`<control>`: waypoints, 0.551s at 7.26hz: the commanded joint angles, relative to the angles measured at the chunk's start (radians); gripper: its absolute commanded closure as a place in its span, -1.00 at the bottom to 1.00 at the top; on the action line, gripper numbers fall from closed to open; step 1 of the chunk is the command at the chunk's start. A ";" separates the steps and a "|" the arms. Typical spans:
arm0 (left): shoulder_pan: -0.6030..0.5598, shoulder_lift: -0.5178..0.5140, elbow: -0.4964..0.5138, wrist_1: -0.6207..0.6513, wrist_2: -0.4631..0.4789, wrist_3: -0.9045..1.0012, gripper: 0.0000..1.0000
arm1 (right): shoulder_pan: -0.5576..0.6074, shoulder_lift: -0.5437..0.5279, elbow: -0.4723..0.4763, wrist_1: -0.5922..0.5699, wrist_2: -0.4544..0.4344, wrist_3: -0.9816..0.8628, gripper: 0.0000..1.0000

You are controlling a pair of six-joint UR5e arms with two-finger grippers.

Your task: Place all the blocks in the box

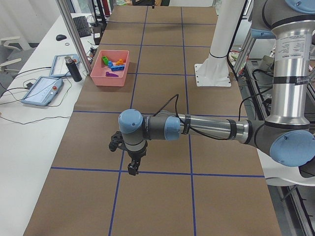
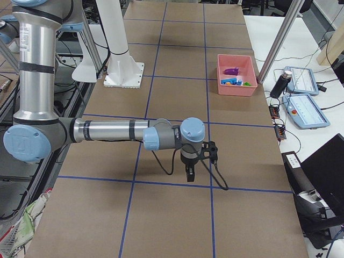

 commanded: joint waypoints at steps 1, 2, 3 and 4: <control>-0.001 0.000 -0.005 -0.002 -0.010 0.009 -1.00 | 0.011 -0.023 0.027 0.018 -0.013 0.014 -1.00; -0.001 0.000 -0.008 -0.002 -0.011 0.010 -1.00 | 0.009 -0.013 0.027 0.017 -0.014 0.014 -1.00; -0.001 -0.002 -0.005 -0.004 -0.011 0.010 -1.00 | 0.009 -0.010 0.026 0.020 -0.016 0.032 -1.00; -0.001 -0.002 -0.006 -0.004 -0.011 0.009 -1.00 | 0.009 -0.009 0.027 0.020 -0.014 0.038 -1.00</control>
